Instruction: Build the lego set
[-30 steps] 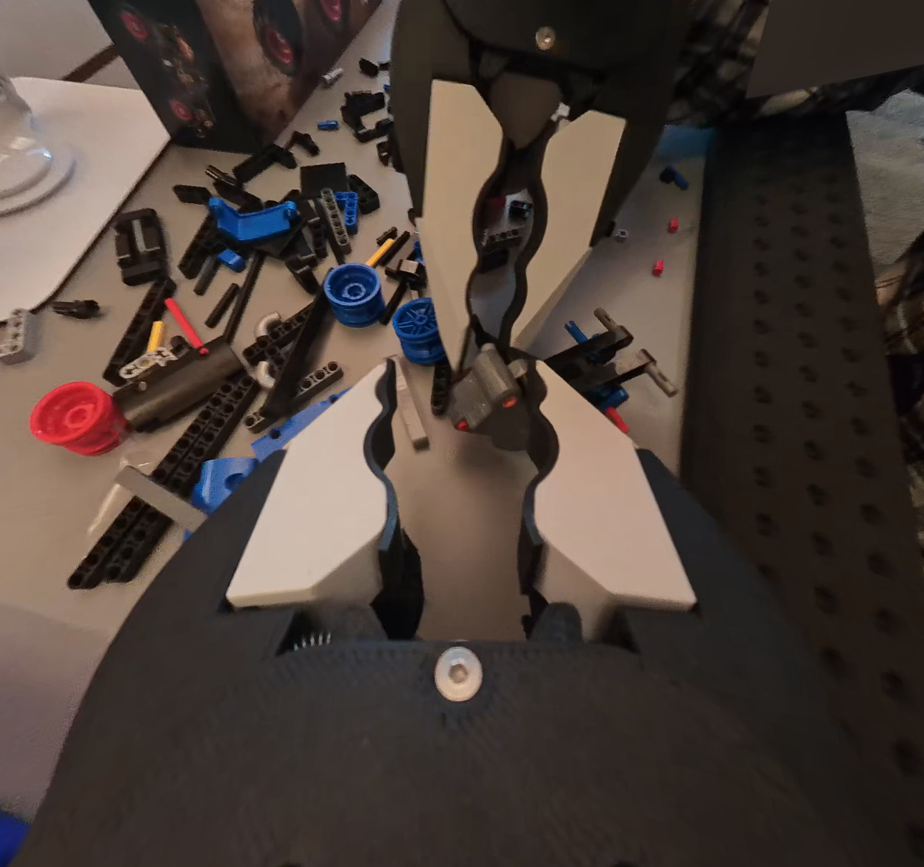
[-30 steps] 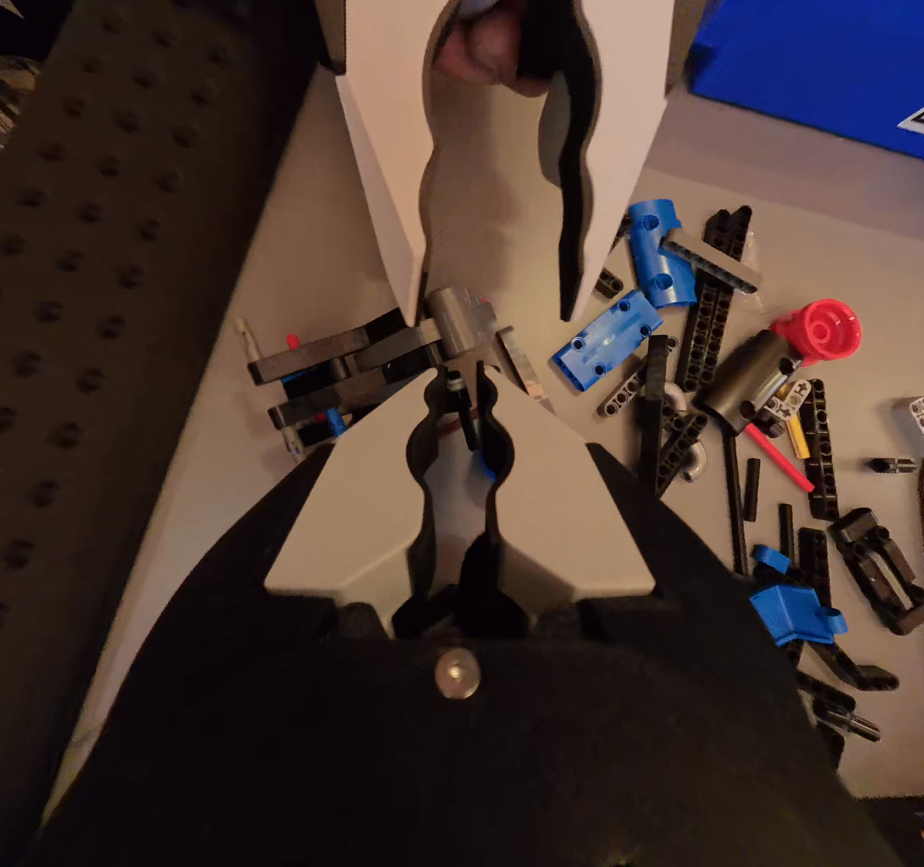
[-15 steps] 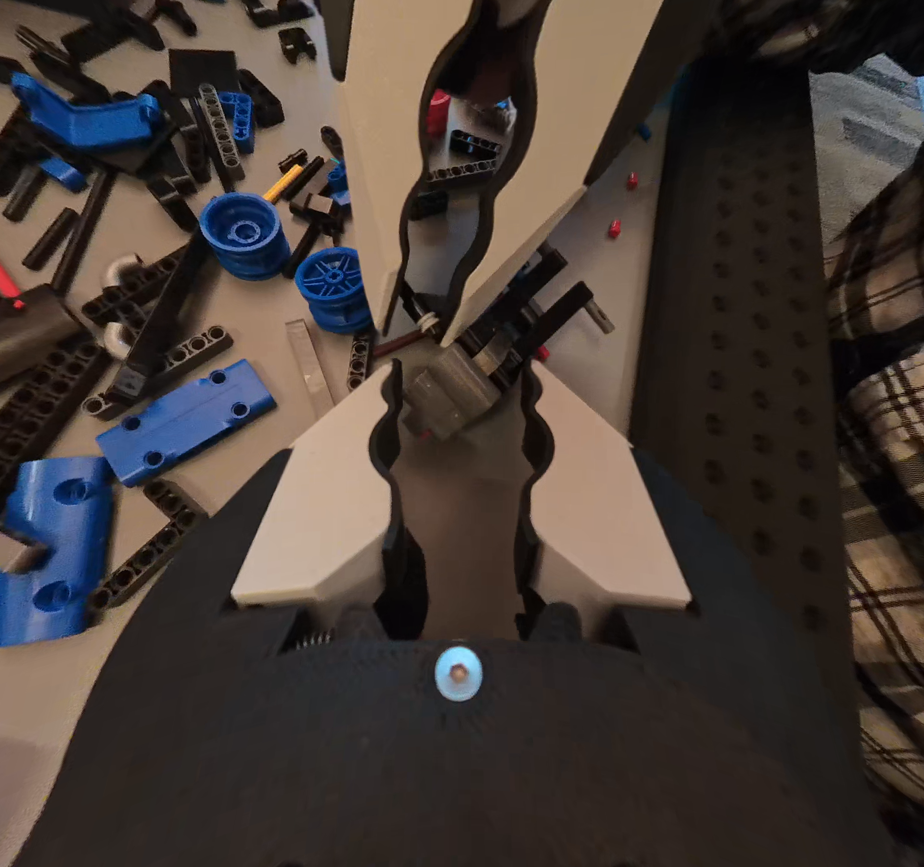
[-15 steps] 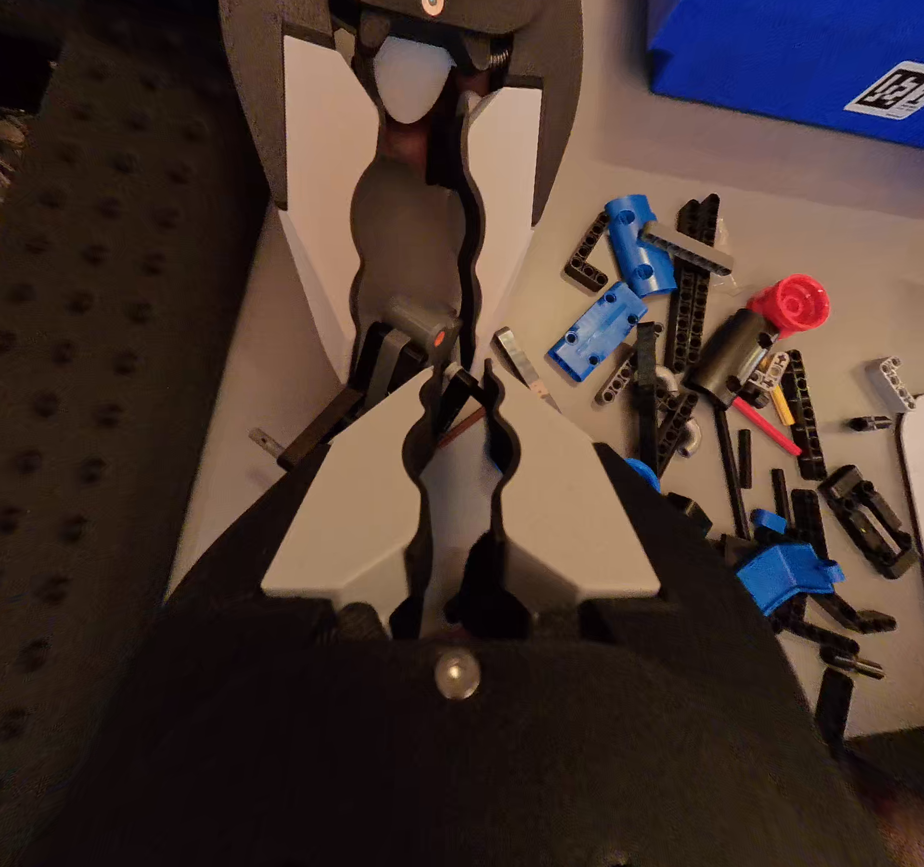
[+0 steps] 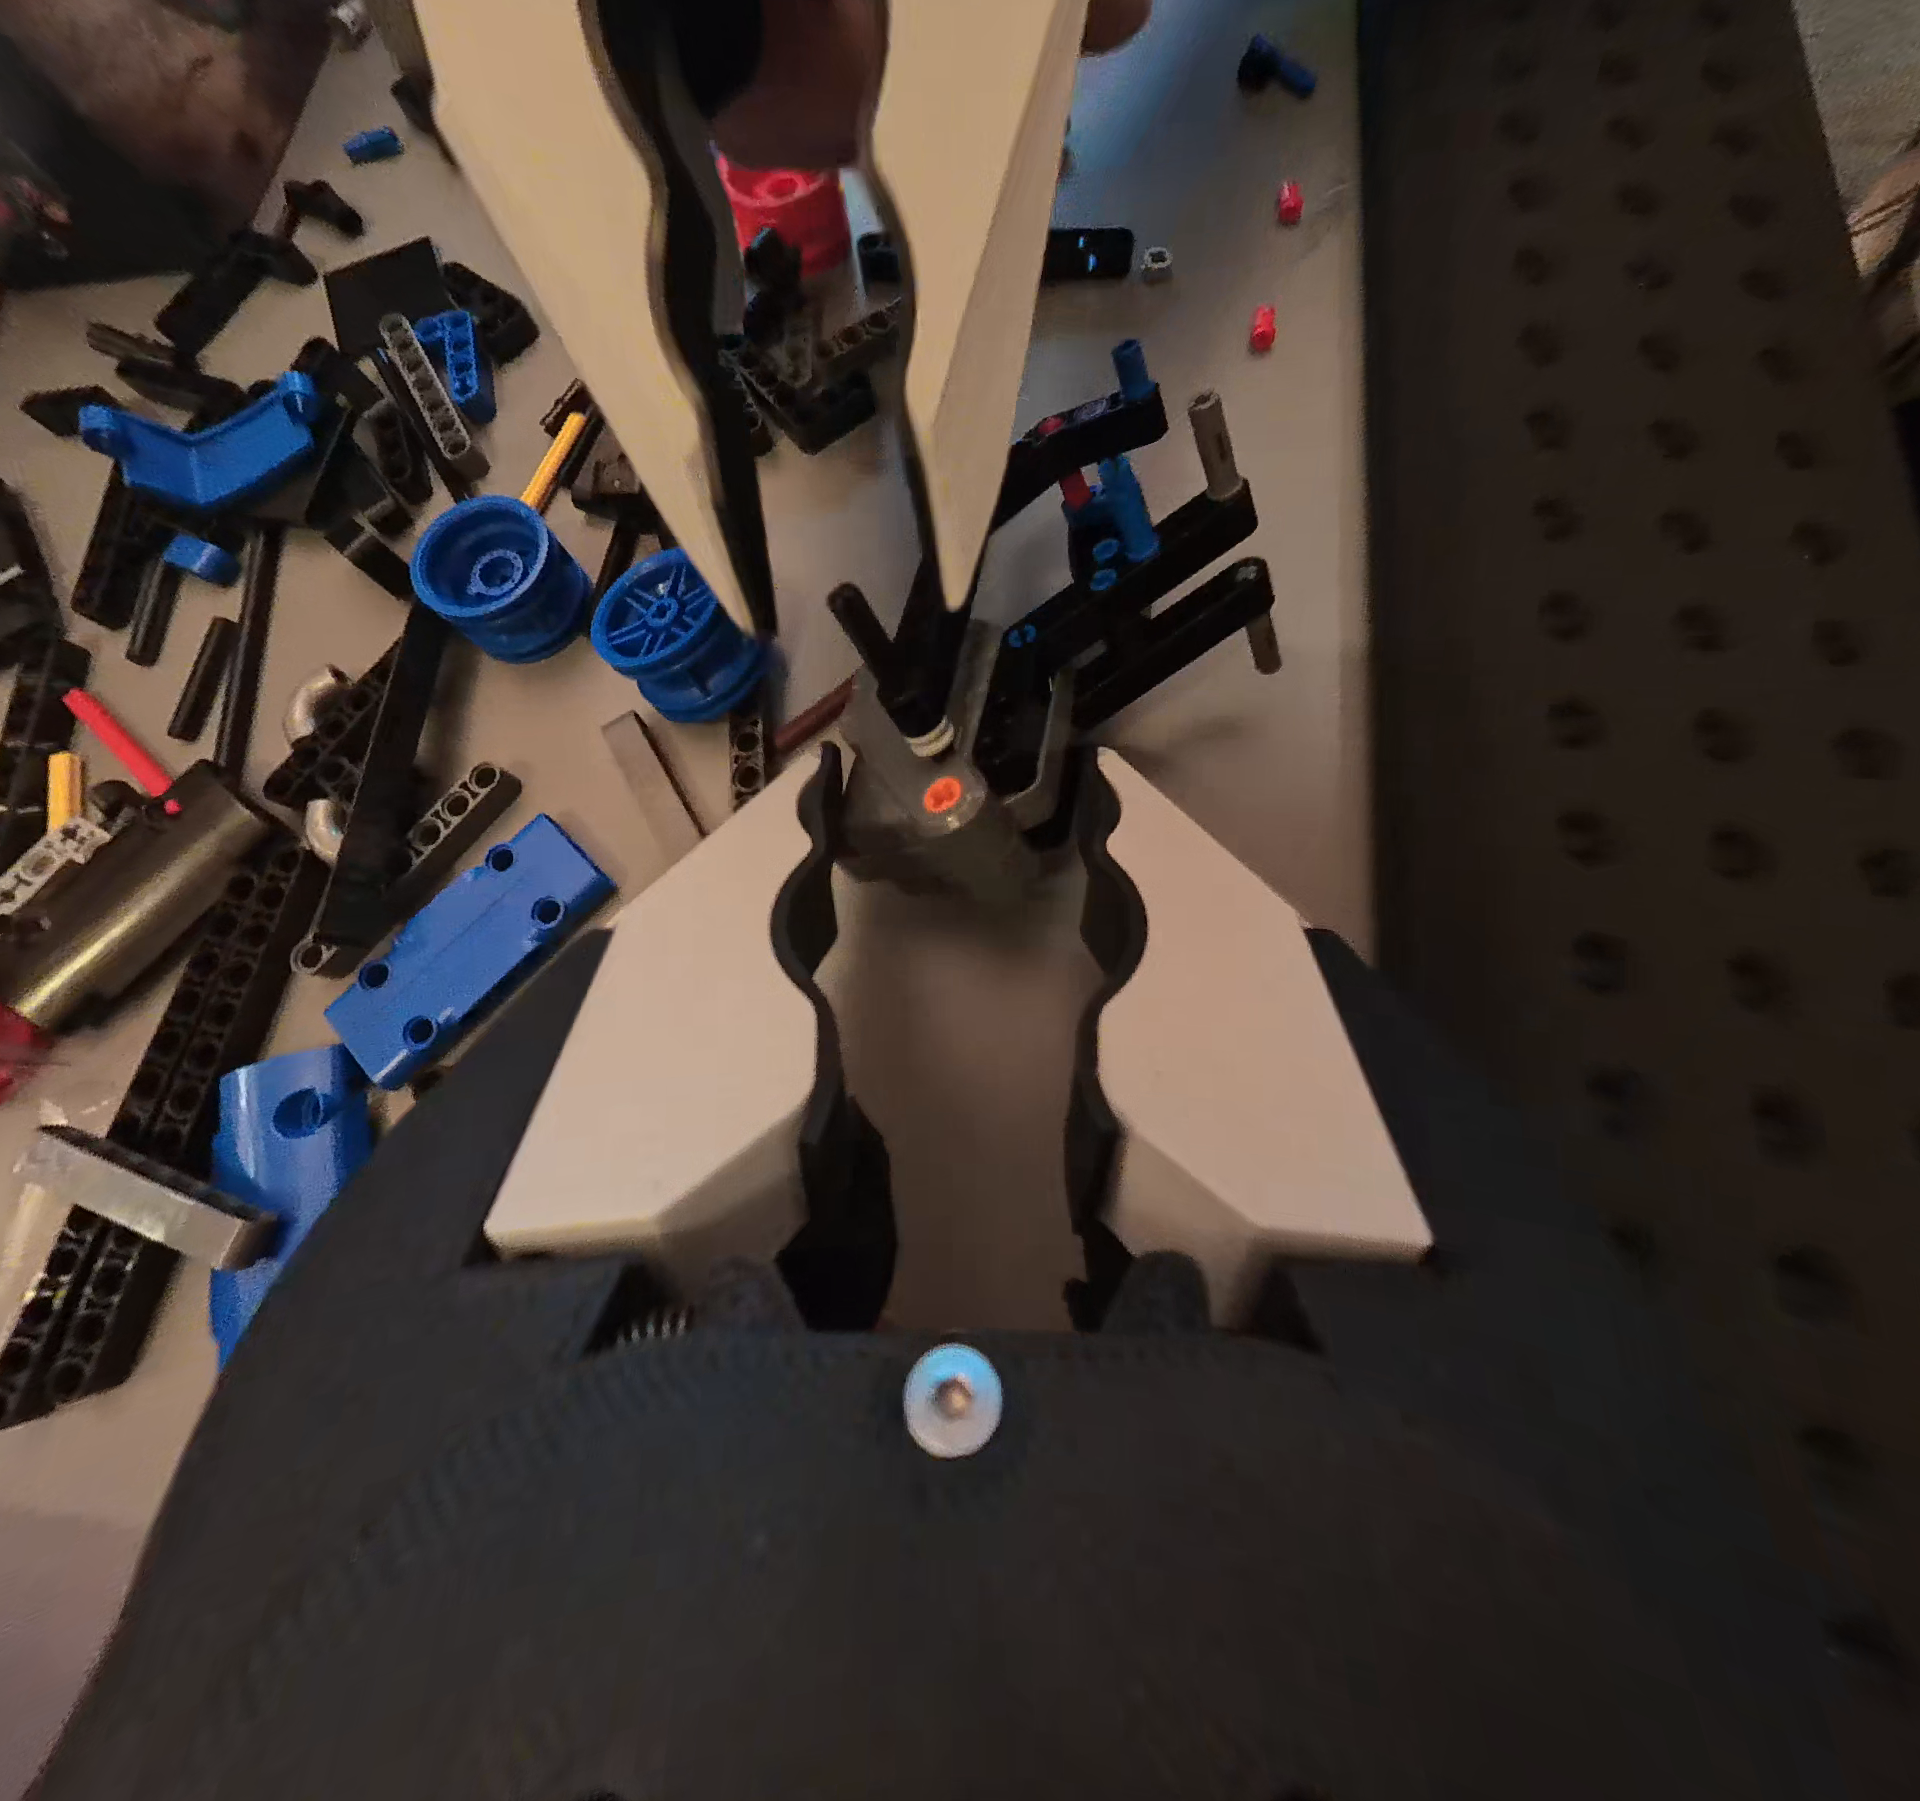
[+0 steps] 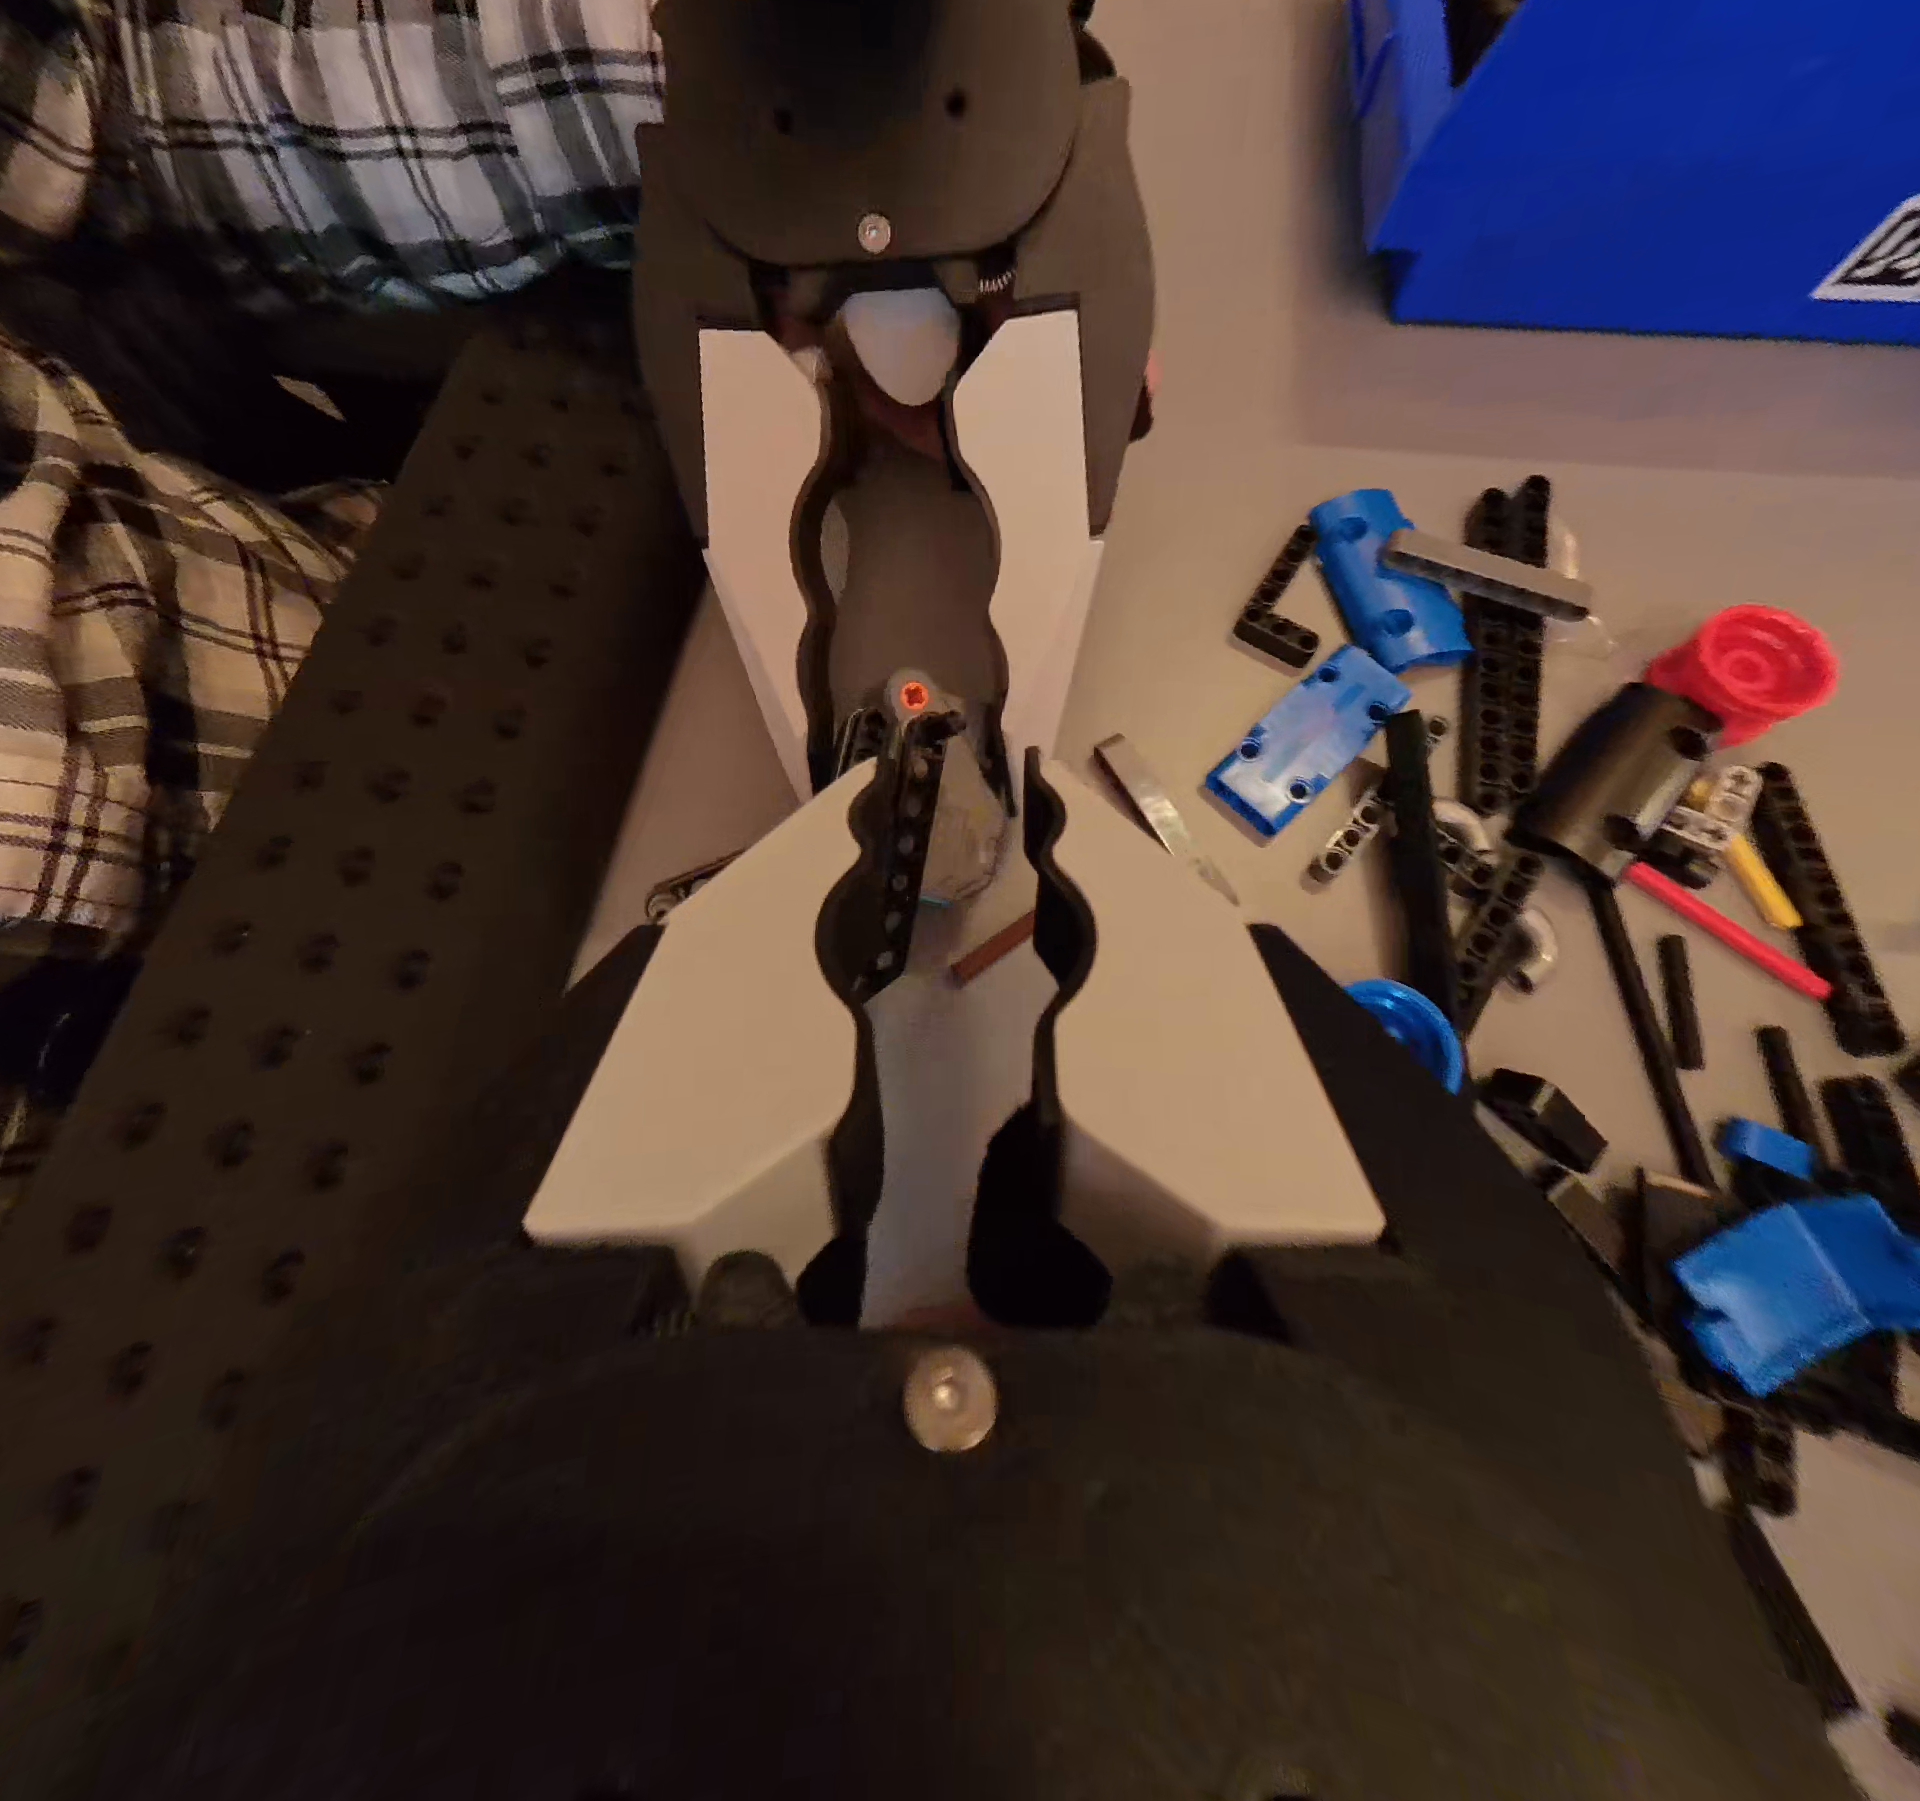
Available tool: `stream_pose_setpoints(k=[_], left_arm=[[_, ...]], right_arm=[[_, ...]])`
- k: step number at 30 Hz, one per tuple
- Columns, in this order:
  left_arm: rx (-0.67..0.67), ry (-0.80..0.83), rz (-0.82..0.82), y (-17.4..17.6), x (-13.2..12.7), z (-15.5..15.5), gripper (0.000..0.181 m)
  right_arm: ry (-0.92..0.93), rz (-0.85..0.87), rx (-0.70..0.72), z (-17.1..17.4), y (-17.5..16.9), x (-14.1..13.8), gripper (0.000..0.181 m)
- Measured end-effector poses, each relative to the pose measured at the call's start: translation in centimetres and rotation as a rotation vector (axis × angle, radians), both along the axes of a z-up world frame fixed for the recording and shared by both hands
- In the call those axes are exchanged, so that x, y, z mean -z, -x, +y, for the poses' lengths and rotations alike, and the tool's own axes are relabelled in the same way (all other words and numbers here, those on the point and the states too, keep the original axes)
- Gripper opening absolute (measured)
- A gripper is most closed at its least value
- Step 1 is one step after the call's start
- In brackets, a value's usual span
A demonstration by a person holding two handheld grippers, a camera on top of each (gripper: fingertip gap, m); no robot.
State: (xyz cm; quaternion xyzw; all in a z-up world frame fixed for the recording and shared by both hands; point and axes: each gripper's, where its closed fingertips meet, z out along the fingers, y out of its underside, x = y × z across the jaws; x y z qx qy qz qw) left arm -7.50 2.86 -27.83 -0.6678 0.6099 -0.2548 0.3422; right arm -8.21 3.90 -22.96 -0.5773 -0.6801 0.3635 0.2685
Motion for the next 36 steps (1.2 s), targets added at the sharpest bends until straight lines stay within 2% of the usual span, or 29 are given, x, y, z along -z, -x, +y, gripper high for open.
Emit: stream_pose_setpoints(k=[4,7,9,12,16,23,36], left_arm=[[0.009,-0.007,0.007,-0.2,0.3,-0.1,0.043],[-0.007,-0.015,0.017,0.0,0.6,0.0,0.044],[-0.028,0.006,-0.045,0.0,-0.6,0.1,0.053],[-0.057,0.025,-0.149,-0.2,-2.6,0.3,0.032],[-0.079,0.035,-0.148,-0.3,-2.1,0.7,0.017],[-0.083,0.078,-0.191,-0.5,-2.2,0.7,0.009],[-0.094,0.055,-0.302,-0.9,-4.8,0.9,0.005]], right_arm=[[0.089,0.062,-0.012,-0.7,1.1,0.0,0.003],[0.075,0.062,0.012,-0.4,1.3,0.4,0.002],[0.125,0.068,0.021,-0.5,1.3,0.4,0.002],[0.155,0.069,0.034,-0.2,1.0,0.7,0.002],[0.186,0.082,0.025,-0.4,1.0,0.5,0.002],[0.197,0.11,0.038,-0.2,0.7,-0.2,0.002],[0.27,0.289,0.06,-0.2,-0.1,-2.9,0.002]])
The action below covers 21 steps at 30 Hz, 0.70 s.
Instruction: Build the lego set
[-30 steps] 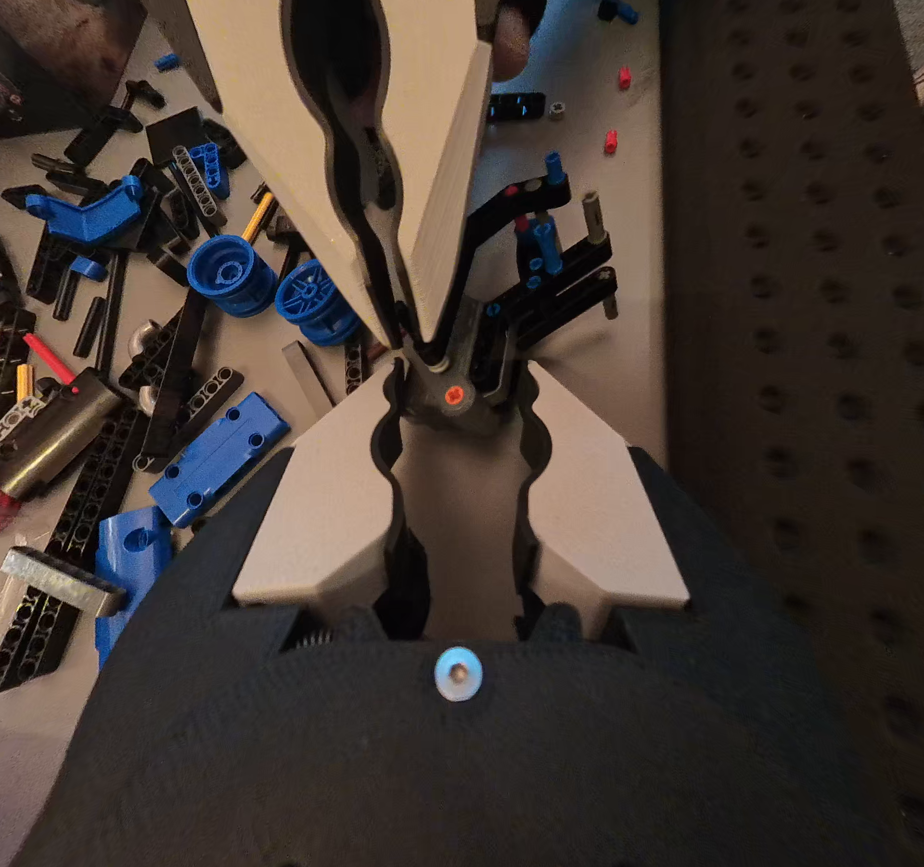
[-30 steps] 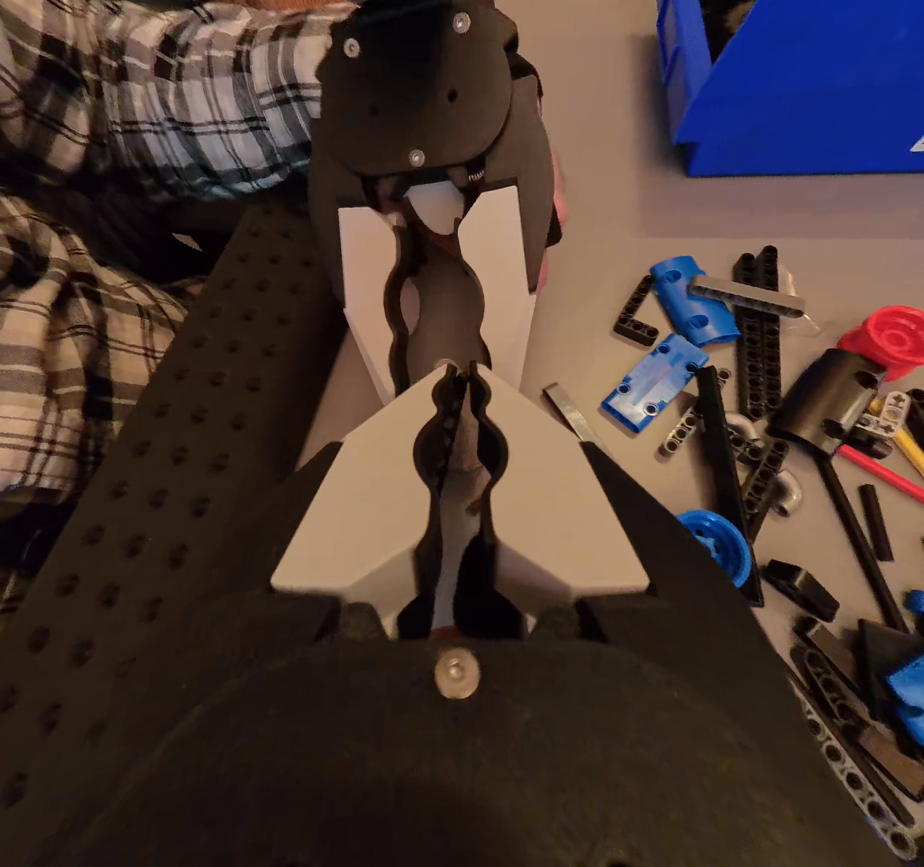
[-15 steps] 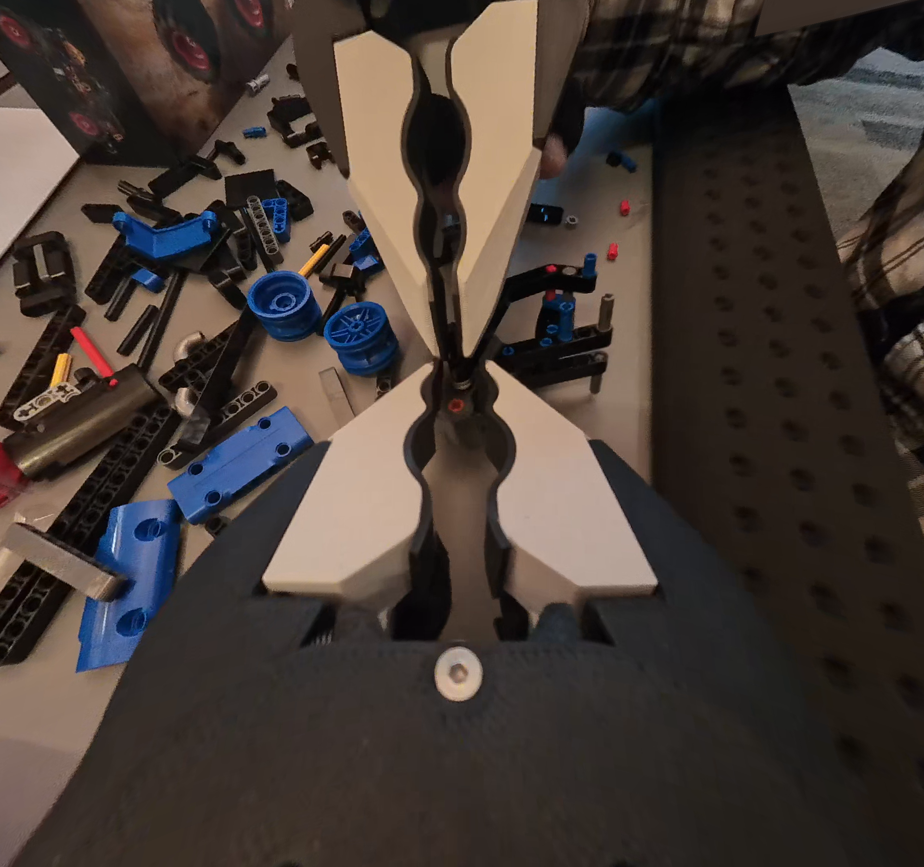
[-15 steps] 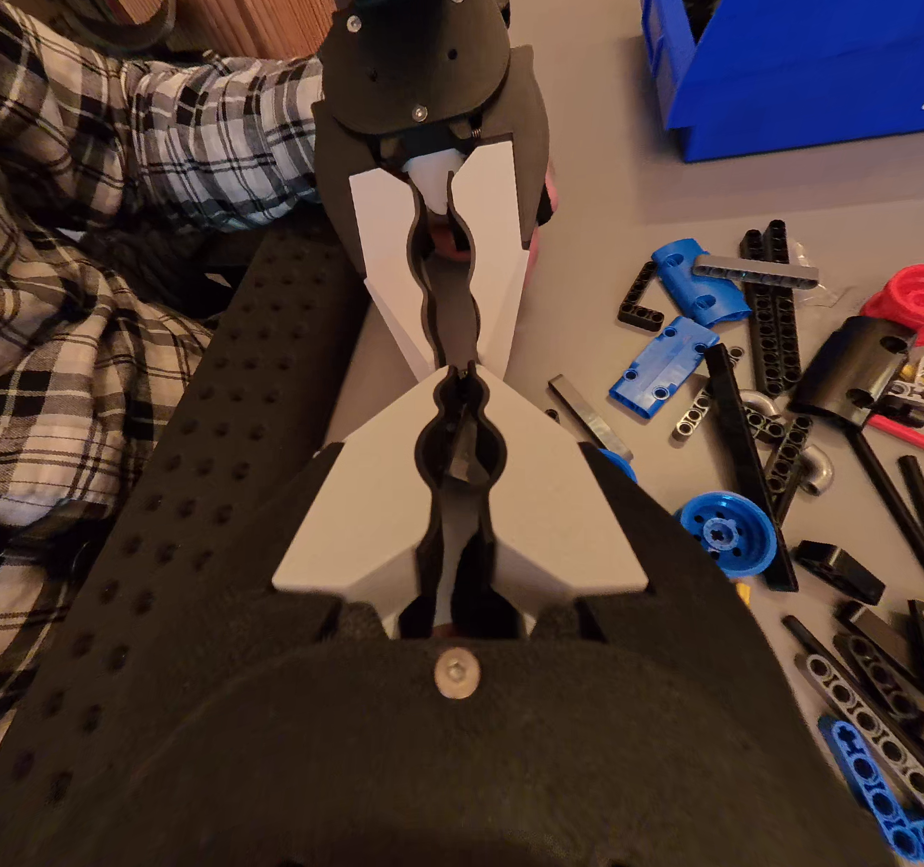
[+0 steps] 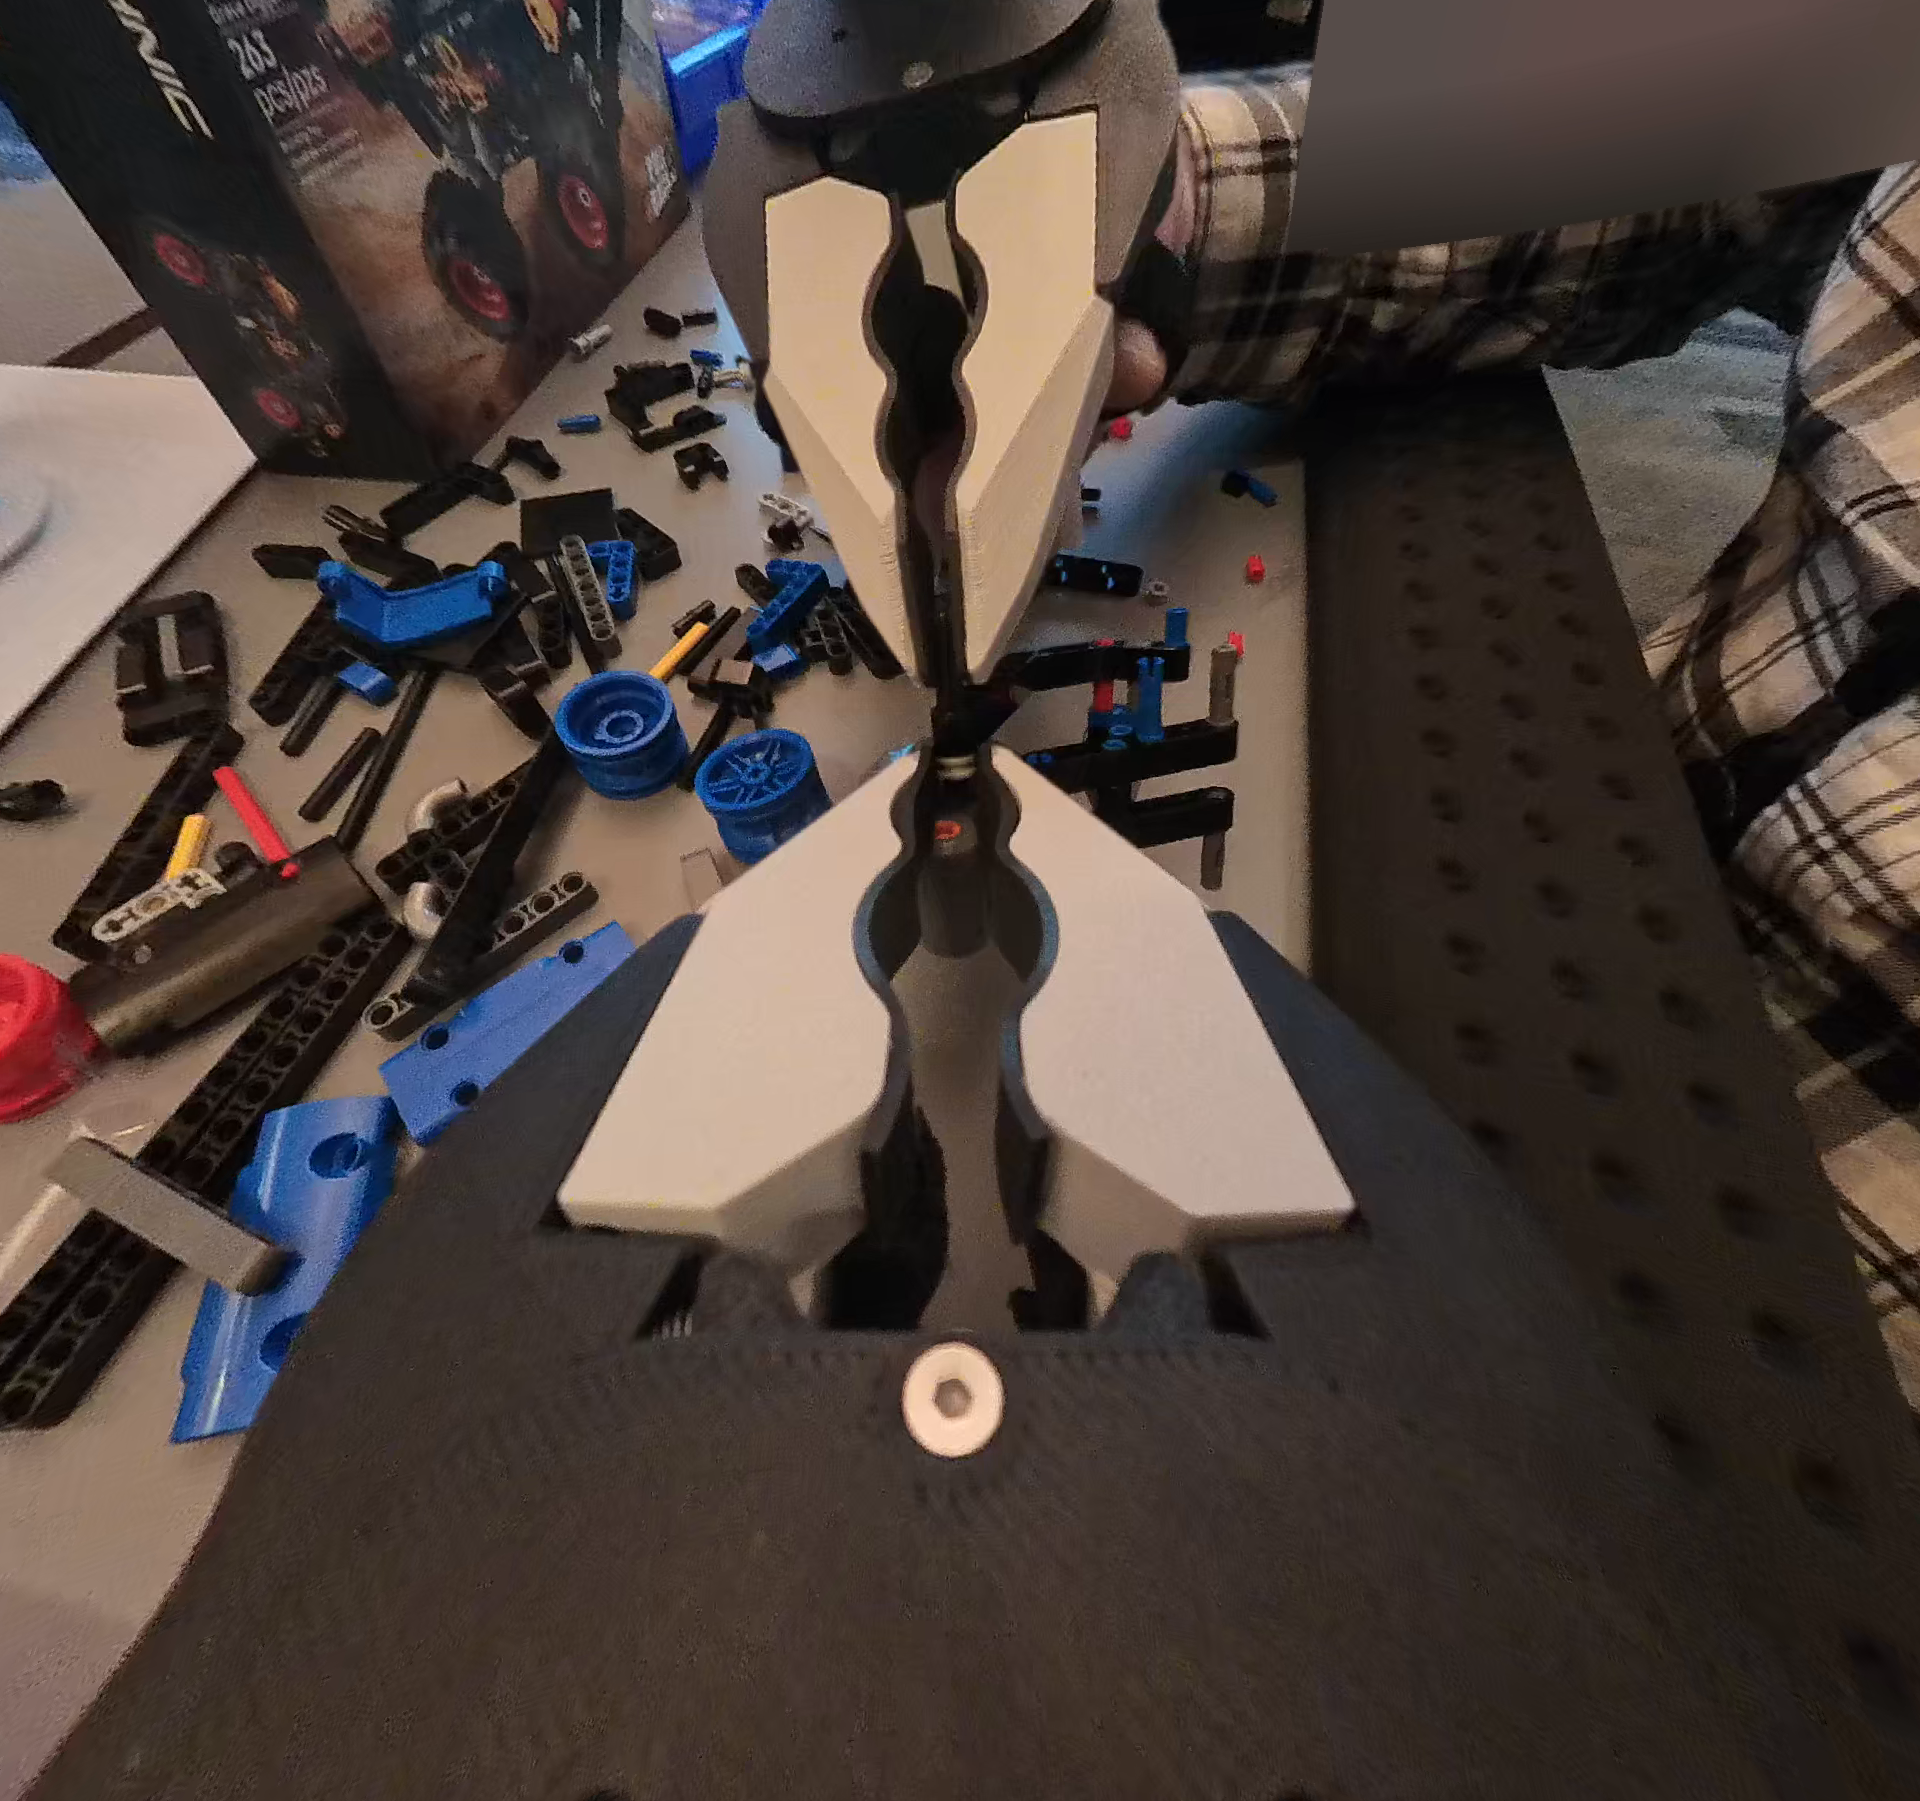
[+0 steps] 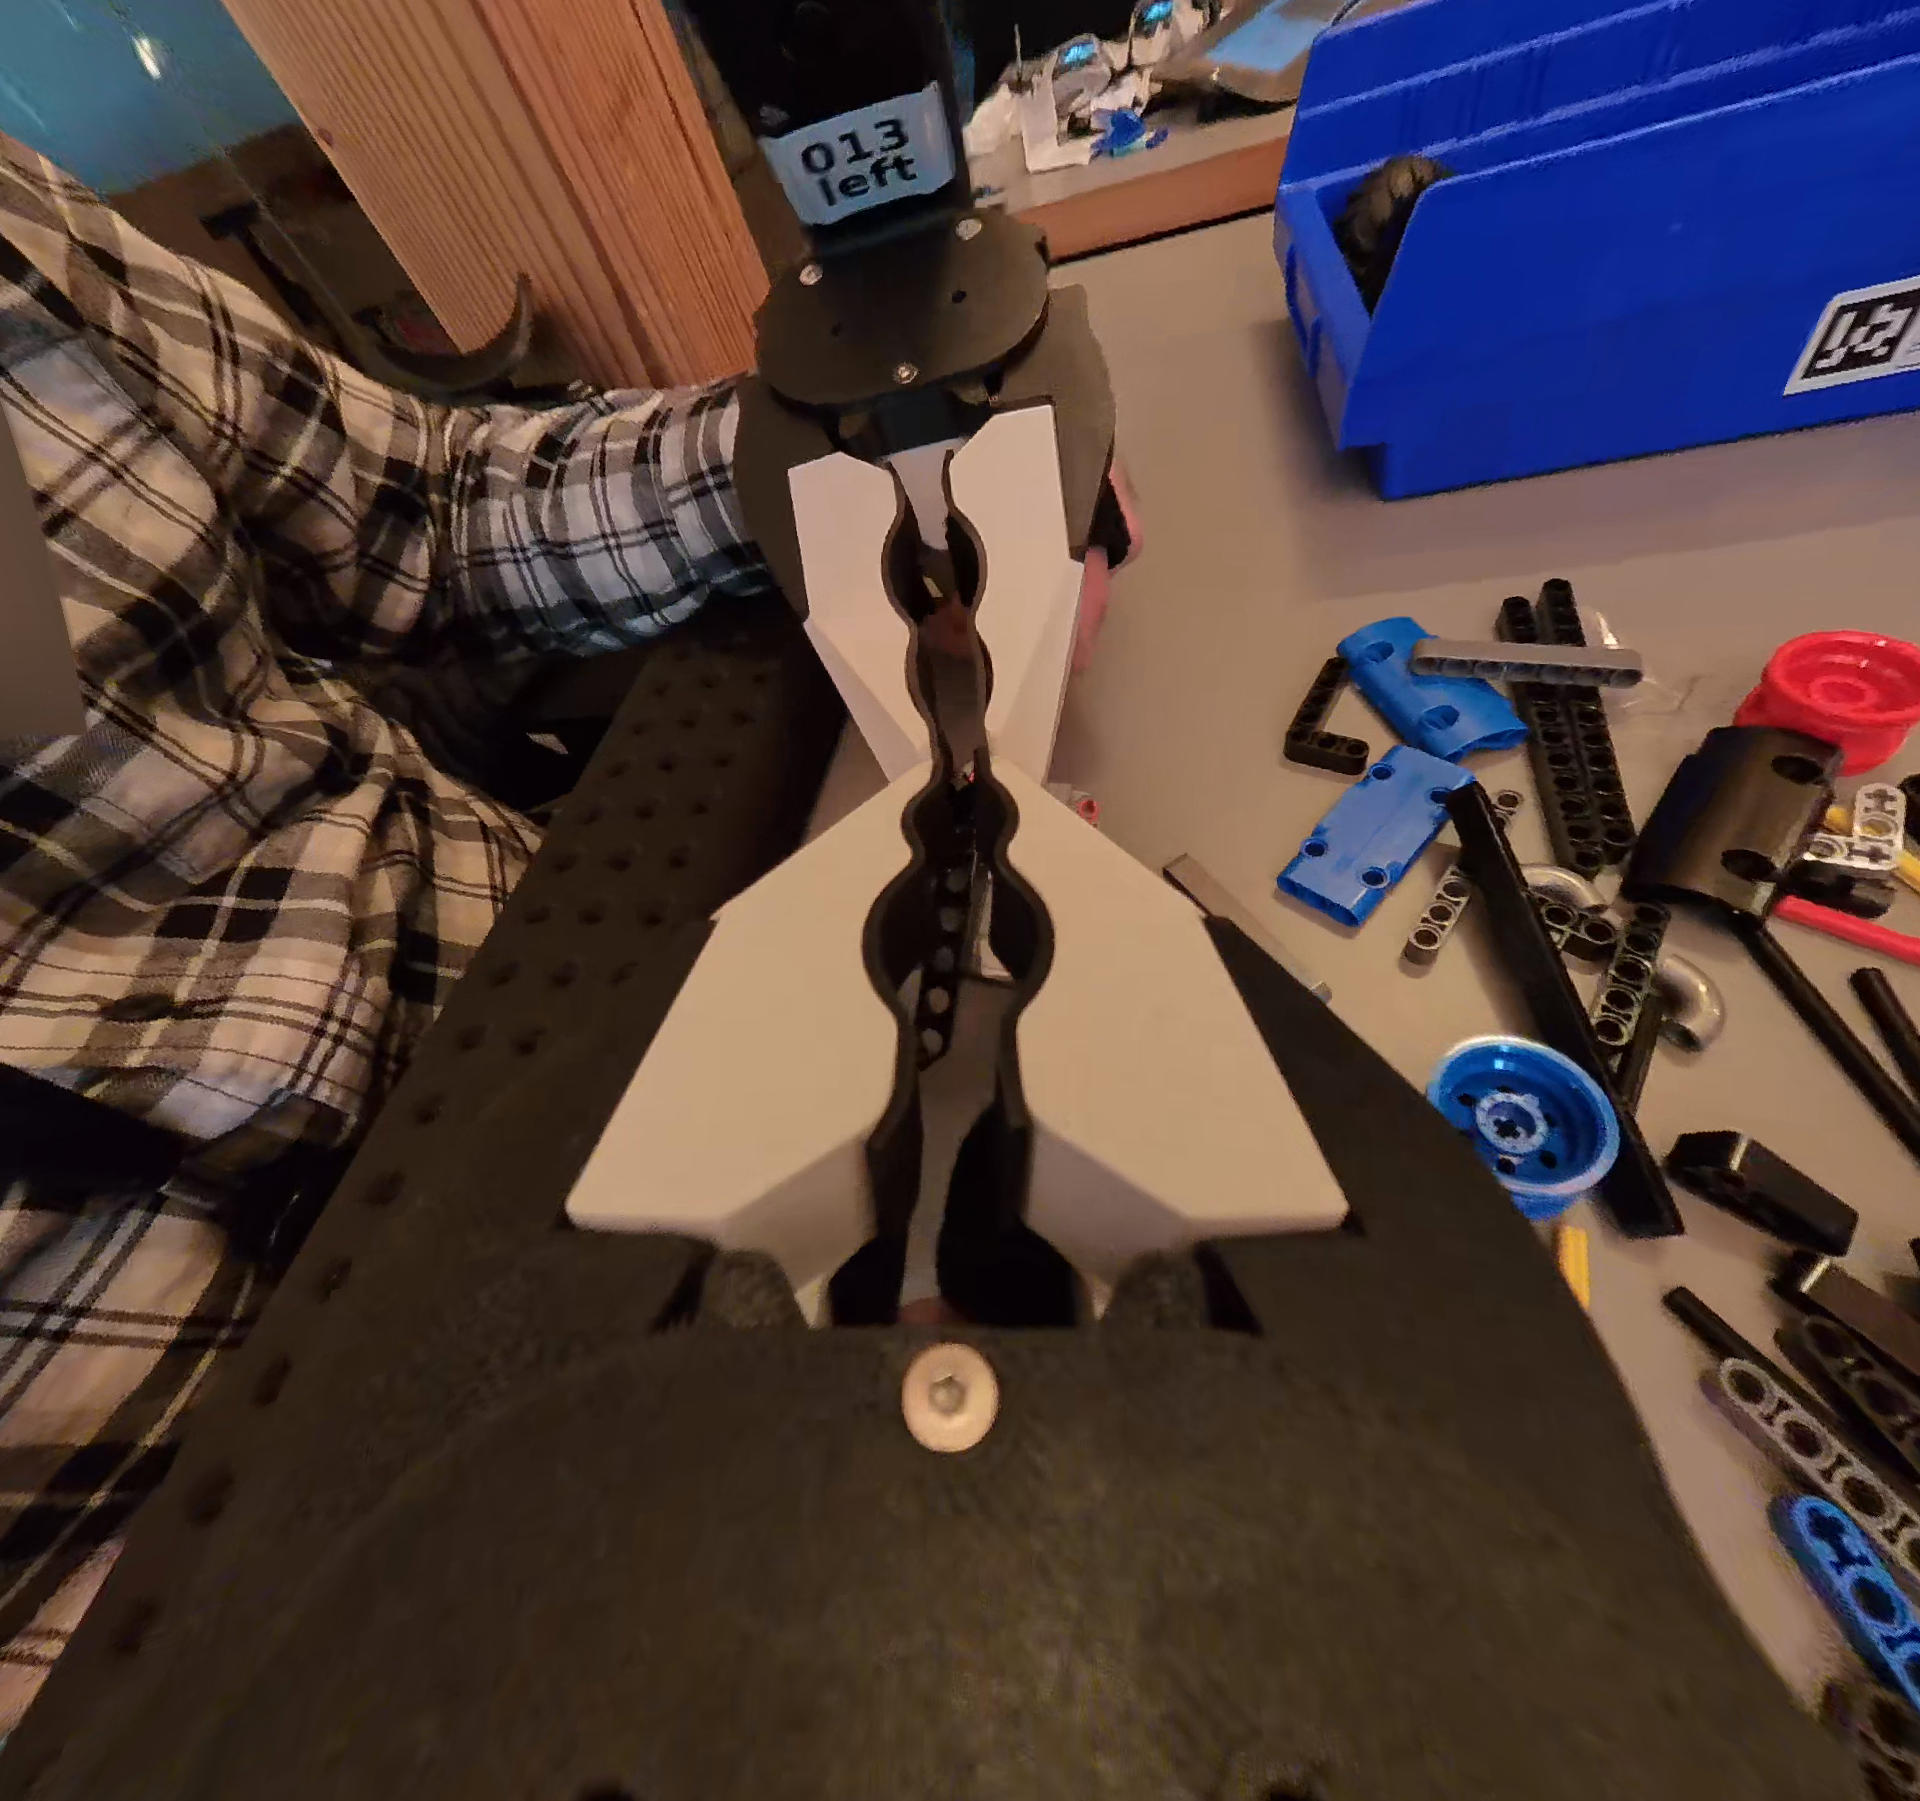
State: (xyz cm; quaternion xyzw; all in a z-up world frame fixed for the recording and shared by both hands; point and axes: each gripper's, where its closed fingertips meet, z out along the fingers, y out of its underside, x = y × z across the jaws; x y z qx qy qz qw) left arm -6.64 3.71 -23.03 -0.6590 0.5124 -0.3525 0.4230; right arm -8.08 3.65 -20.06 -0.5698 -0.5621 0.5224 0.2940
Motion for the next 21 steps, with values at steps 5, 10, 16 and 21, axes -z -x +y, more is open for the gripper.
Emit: stream_pose_setpoints(k=[5,10,16,21], left_arm=[[-0.022,-0.073,0.042,0.0,0.0,0.3,0.004],[-0.023,-0.1,0.042,-0.3,-0.2,0.3,0.004],[-0.057,-0.144,0.001,-0.1,-1.2,0.9,0.004],[-0.077,-0.171,-0.044,0.1,-1.9,1.3,0.007]], right_arm=[[-0.069,-0.013,0.067,0.5,-0.3,-0.1,0.027],[-0.214,-0.123,0.067,0.0,-0.4,2.0,0.02],[-0.203,-0.08,0.122,0.5,-0.3,1.1,0.015],[-0.246,-0.05,0.145,0.8,-0.4,0.3,0.005]])
